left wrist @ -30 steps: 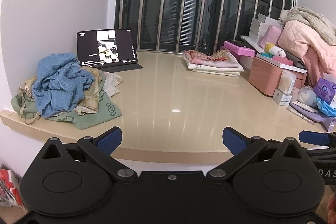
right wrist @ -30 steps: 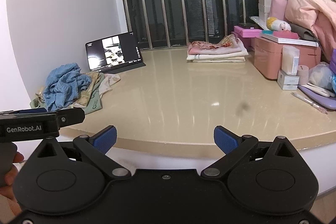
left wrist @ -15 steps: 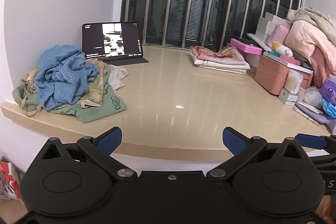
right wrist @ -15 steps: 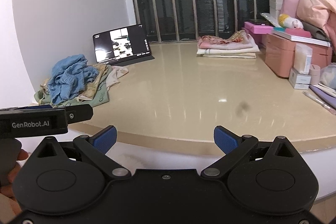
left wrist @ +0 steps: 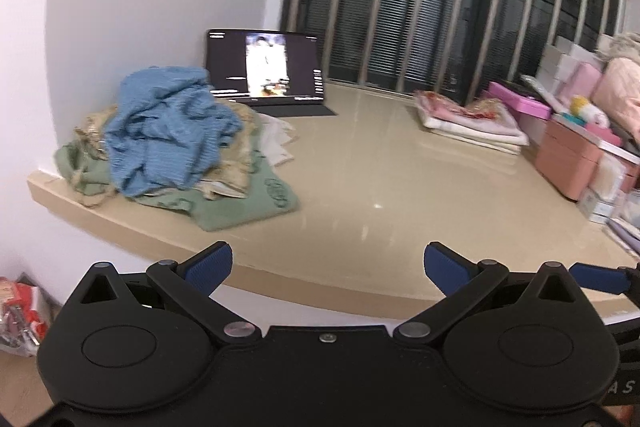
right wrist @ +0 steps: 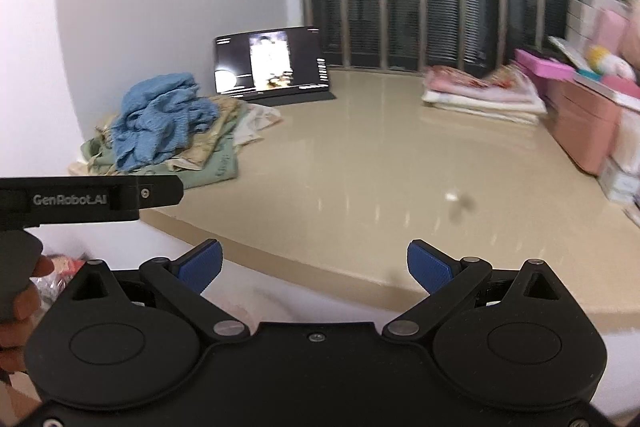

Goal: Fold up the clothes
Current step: 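Grasp the light-blue dress in the clothes pile with both grippers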

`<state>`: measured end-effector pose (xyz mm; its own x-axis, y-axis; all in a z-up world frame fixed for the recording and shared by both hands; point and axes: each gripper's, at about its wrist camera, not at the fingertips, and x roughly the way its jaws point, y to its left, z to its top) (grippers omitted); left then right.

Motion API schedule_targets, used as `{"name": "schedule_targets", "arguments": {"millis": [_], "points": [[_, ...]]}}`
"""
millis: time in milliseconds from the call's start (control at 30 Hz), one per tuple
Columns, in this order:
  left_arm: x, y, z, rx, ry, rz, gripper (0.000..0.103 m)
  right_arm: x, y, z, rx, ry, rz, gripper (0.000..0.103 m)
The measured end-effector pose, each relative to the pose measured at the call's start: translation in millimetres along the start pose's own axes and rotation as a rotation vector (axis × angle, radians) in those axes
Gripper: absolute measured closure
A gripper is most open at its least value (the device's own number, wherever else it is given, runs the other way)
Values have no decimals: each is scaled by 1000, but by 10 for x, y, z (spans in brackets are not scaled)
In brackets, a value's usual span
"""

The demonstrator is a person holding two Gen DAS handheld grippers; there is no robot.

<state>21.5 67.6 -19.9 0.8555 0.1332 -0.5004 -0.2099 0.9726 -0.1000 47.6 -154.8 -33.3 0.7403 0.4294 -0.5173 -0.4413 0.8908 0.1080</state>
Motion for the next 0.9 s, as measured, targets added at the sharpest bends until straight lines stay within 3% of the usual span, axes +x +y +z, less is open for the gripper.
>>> {"name": "schedule_targets", "arguments": {"millis": [333,533,733,900], "points": [[324,466,343,77,-67,180,0,717,428,385,-121,-52,215,3],[695,781,674,100,-82,202,0,1297,753,699,-133,-54,329,7],[1101,1101,1046,104,-101,224,0,1704,1215,994,-278,-91,365,8],[1510,1314,1323,119,-64,326,0,2067,1643,1141,-304,-59,380,13]]}}
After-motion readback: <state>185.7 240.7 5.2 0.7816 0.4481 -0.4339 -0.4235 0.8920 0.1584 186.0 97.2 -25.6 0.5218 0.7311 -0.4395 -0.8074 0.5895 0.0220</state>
